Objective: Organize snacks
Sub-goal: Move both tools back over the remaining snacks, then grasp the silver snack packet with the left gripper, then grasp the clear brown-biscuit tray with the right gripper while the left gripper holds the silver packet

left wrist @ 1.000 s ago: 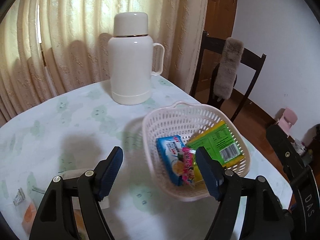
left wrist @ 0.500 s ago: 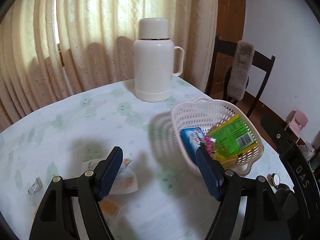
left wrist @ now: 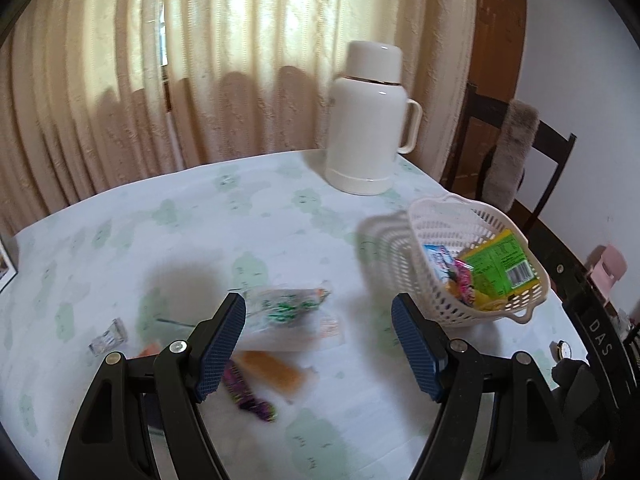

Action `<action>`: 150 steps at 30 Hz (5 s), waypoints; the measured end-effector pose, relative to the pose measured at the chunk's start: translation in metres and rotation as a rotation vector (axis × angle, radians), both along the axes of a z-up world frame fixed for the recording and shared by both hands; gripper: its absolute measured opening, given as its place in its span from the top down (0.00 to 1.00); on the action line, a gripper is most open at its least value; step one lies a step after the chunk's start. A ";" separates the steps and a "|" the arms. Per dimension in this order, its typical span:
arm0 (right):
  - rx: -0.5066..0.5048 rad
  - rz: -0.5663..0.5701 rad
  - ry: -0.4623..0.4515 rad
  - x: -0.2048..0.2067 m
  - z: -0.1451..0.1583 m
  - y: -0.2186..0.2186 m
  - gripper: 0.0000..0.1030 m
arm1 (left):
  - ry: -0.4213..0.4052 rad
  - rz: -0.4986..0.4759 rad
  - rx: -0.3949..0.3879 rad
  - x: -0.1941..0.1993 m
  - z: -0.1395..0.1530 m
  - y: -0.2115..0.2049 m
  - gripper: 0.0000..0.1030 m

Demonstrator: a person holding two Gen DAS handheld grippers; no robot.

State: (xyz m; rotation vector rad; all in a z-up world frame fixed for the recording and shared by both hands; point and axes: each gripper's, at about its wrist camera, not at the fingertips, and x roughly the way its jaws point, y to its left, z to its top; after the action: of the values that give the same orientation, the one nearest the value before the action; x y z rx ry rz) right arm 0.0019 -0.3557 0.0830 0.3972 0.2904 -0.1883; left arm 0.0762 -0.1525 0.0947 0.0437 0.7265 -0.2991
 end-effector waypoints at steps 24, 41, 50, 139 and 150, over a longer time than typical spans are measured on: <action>-0.009 0.316 0.012 0.012 -0.007 0.035 0.28 | 0.025 0.272 -0.049 -0.002 -0.003 0.128 0.30; -0.017 0.530 0.041 0.016 -0.013 0.064 0.28 | 0.138 0.364 -0.043 0.034 -0.039 0.181 0.28; -0.039 0.550 0.065 0.019 -0.015 0.070 0.28 | 0.229 0.380 -0.070 0.066 -0.057 0.190 0.28; -0.268 0.681 0.407 0.034 -0.038 0.170 0.70 | 0.048 0.259 -0.128 -0.010 -0.006 0.174 0.64; -0.241 0.505 0.344 0.028 -0.009 0.118 0.70 | 0.040 0.225 -0.122 -0.015 -0.005 0.164 0.64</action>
State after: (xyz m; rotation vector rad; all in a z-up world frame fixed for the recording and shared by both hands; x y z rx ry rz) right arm 0.0300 -0.2376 0.0745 0.0418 0.6885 0.2067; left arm 0.0611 0.0119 0.0901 -0.1594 0.7444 -0.1284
